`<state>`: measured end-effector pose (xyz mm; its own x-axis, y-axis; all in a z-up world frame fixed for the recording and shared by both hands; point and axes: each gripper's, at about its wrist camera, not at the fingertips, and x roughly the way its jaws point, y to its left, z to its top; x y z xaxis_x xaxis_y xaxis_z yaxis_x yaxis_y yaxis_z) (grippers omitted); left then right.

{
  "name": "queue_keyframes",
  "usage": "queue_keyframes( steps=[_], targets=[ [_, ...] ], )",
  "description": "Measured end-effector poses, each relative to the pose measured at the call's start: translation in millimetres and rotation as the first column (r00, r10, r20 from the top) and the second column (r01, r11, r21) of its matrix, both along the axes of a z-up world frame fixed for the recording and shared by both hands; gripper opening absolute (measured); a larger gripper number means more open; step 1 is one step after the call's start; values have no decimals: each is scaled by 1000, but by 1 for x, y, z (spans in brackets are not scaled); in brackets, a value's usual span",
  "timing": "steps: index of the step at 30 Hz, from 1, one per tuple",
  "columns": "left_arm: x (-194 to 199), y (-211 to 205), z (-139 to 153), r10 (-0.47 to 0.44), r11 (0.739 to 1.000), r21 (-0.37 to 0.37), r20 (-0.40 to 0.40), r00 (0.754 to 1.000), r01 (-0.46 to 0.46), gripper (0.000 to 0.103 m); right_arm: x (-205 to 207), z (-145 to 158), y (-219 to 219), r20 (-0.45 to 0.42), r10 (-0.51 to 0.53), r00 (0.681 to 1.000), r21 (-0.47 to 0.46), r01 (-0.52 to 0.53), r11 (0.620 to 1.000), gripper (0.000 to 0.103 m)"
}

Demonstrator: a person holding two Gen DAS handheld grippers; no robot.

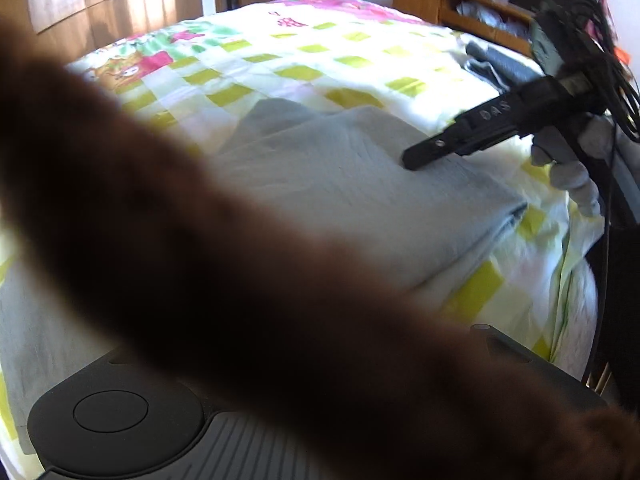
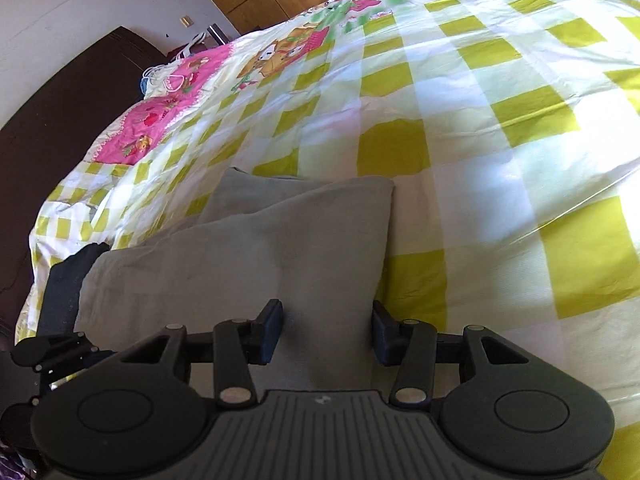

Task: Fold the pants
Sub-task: 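Grasp the edge of the folded pants again with the right gripper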

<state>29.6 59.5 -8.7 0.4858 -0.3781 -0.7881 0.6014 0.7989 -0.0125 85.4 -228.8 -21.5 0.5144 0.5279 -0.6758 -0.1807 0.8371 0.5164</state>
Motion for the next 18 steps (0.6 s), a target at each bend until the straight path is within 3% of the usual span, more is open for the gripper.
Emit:
queue_keyframes(
  steps=[2,6,10,12,14,18],
  targets=[
    [1,-1,4,-3,1000,-5,-1,1000,3,55,0,-1,-2,-16,-34,999,5,34,999,27],
    [2,-9,16,9,999,-39,40,999,-7,55,1,0,-27,-56,-97,994,91,101,991,22],
    [5,-27,22,27,998,-66,123,992,-19,55,1,13,-54,-19,-158,987,77,159,984,22],
    [14,-38,11,33,996,-79,63,997,-28,55,4,15,-69,-21,-199,980,34,200,979,22],
    [19,-49,-8,6,997,-80,-63,998,-11,55,6,15,-79,-28,-217,976,-13,216,976,22],
    [6,-65,-4,-55,997,-52,-15,998,54,55,0,22,-88,-11,-207,978,7,208,978,24]
  ],
)
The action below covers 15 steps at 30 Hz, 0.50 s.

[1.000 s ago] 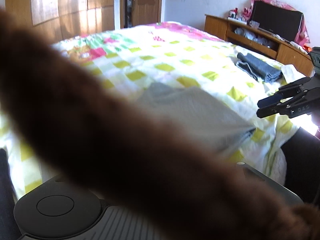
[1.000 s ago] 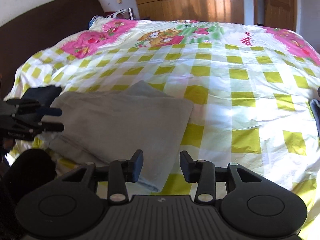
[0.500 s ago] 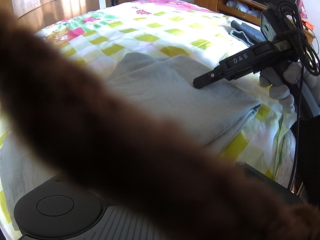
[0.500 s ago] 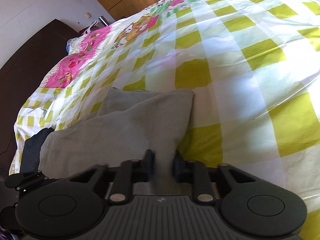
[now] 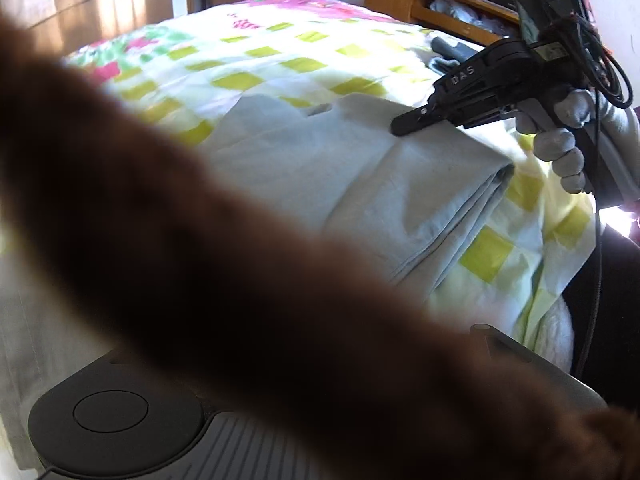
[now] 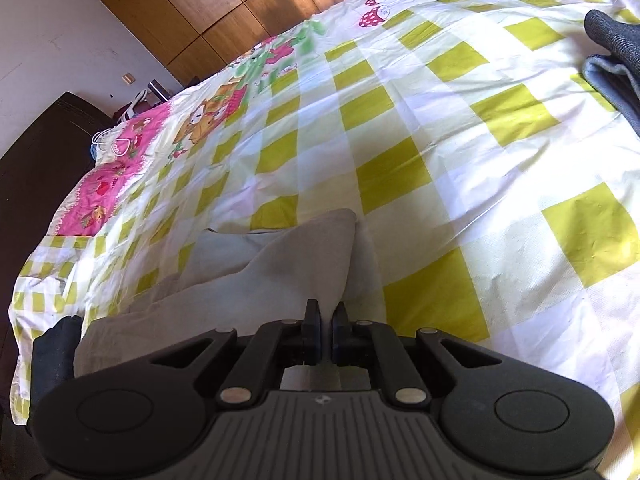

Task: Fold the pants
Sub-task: 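Grasp the edge of the folded pants again with the right gripper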

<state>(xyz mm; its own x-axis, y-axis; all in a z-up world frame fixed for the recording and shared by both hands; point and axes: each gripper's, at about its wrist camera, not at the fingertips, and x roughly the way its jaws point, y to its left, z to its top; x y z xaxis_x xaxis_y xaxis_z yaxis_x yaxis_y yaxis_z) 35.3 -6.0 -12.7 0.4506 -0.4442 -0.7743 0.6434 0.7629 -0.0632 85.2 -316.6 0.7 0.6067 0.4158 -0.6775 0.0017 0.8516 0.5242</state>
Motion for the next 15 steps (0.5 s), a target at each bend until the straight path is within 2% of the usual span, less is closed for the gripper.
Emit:
queue_keyframes(
  steps=[1,3,6,8,11,13,15],
  targets=[
    [-1,1,6,4,1000,-24,7,1000,-4,55,-2,2,-1,8,3,1000,21,-4,1000,27],
    [-2,3,17,24,998,-58,49,999,-21,55,-5,2,0,14,7,1000,27,-8,1000,27],
    [0,3,25,63,997,-41,144,988,-58,55,-7,-2,0,-1,12,1000,6,-12,1000,28],
    [7,6,19,95,995,-31,132,987,-92,56,-4,-8,-1,-29,5,1000,20,-4,1000,28],
    [15,4,-8,106,990,87,67,992,-111,56,-2,-5,0,-40,-11,999,17,11,1000,25],
    [7,5,-3,87,992,83,102,991,-96,56,-5,6,0,-17,-8,1000,37,8,999,24],
    [0,10,10,93,994,44,147,985,-100,56,-7,24,6,2,-9,1000,43,9,999,24]
  ],
)
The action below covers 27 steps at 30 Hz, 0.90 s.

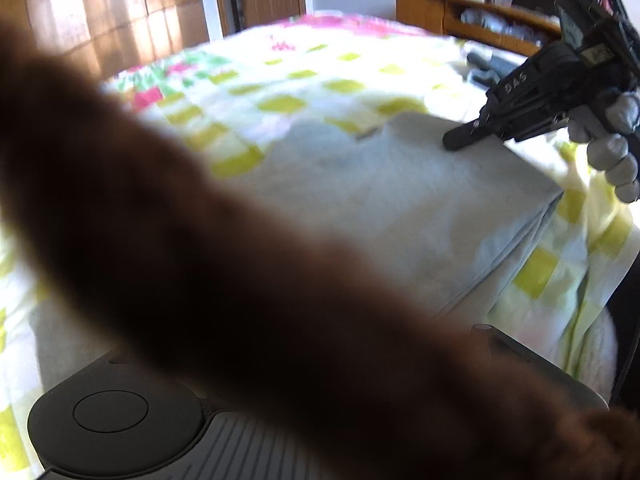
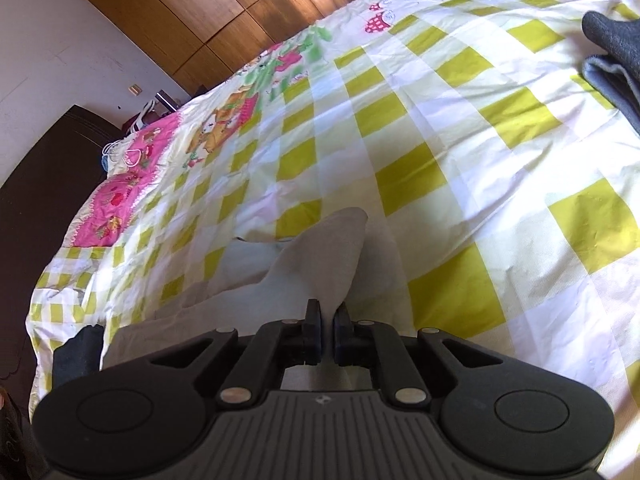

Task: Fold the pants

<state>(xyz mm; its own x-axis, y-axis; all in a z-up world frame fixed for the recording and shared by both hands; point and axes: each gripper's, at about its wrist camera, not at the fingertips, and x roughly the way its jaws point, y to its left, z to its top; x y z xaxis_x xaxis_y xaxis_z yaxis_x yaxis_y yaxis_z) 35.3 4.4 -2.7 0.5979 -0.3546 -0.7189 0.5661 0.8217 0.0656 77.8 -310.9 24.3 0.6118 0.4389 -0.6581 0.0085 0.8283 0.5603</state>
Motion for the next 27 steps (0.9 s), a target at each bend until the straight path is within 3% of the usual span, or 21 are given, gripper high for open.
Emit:
queue_keyframes(
  steps=[3,6,10,13,20,27],
  targets=[
    [1,12,15,26,999,-28,53,998,-24,56,1,29,13,16,20,1000,21,-20,1000,23],
    [8,24,19,50,998,24,96,994,-53,56,6,57,40,30,55,998,24,-56,998,23],
    [13,47,15,79,992,92,86,993,-86,56,18,83,94,48,129,990,41,-131,991,24],
    [8,76,16,122,988,85,83,989,-129,56,29,91,145,57,198,979,27,-200,979,23],
    [2,136,9,245,969,6,21,969,-245,56,47,68,256,-21,346,938,-49,-346,937,24],
    [3,147,-2,230,969,-85,-29,973,-232,54,43,34,321,-114,405,907,-100,-416,904,24]
  ],
)
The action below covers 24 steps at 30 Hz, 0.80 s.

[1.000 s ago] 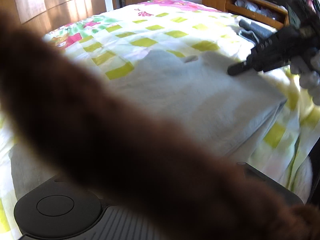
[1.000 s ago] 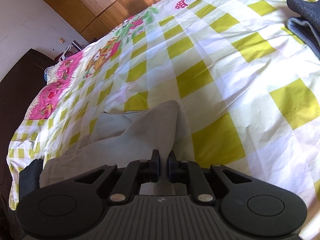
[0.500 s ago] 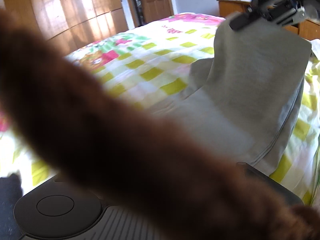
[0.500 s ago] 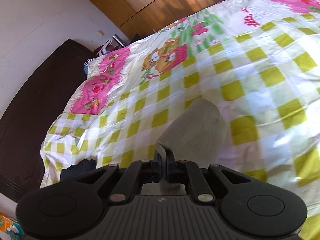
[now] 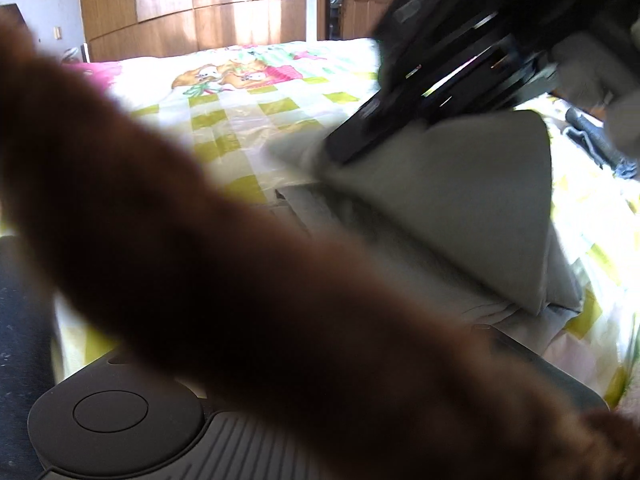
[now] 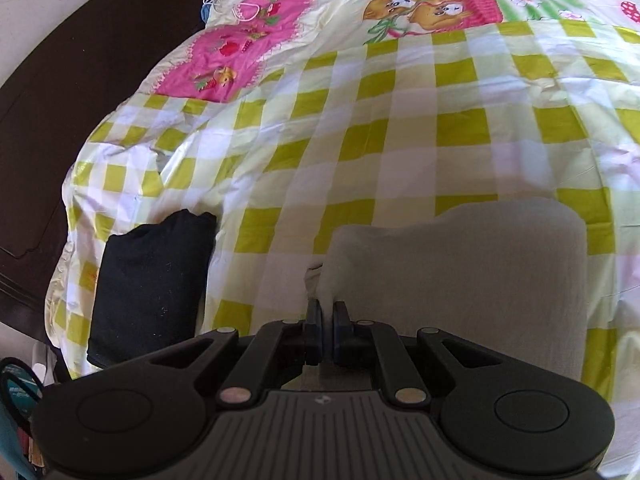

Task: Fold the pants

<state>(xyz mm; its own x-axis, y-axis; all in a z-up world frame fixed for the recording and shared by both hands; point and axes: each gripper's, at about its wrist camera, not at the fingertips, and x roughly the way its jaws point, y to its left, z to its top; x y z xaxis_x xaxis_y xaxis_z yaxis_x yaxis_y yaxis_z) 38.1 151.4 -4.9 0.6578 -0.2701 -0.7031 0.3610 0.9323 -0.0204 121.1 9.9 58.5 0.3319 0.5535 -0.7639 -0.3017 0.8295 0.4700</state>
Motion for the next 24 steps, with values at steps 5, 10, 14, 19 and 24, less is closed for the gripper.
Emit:
queue_keyframes(
  steps=[5,10,14,19,24],
  targets=[
    [-2,4,-1,-14,999,-31,8,1000,14,53,0,-10,12,-33,-13,999,-13,13,1000,29],
    [-14,16,2,-2,997,-71,17,1000,3,56,-15,4,16,-7,73,997,41,-73,996,31],
    [-33,35,6,32,994,-102,2,999,-31,56,-17,19,12,131,77,988,-89,-66,994,39],
    [-53,49,26,60,986,-154,15,998,-57,57,1,14,15,114,63,992,-138,-47,989,46],
    [-51,34,39,23,982,-191,51,998,-13,62,5,0,40,121,121,985,-203,-94,975,51]
  ],
)
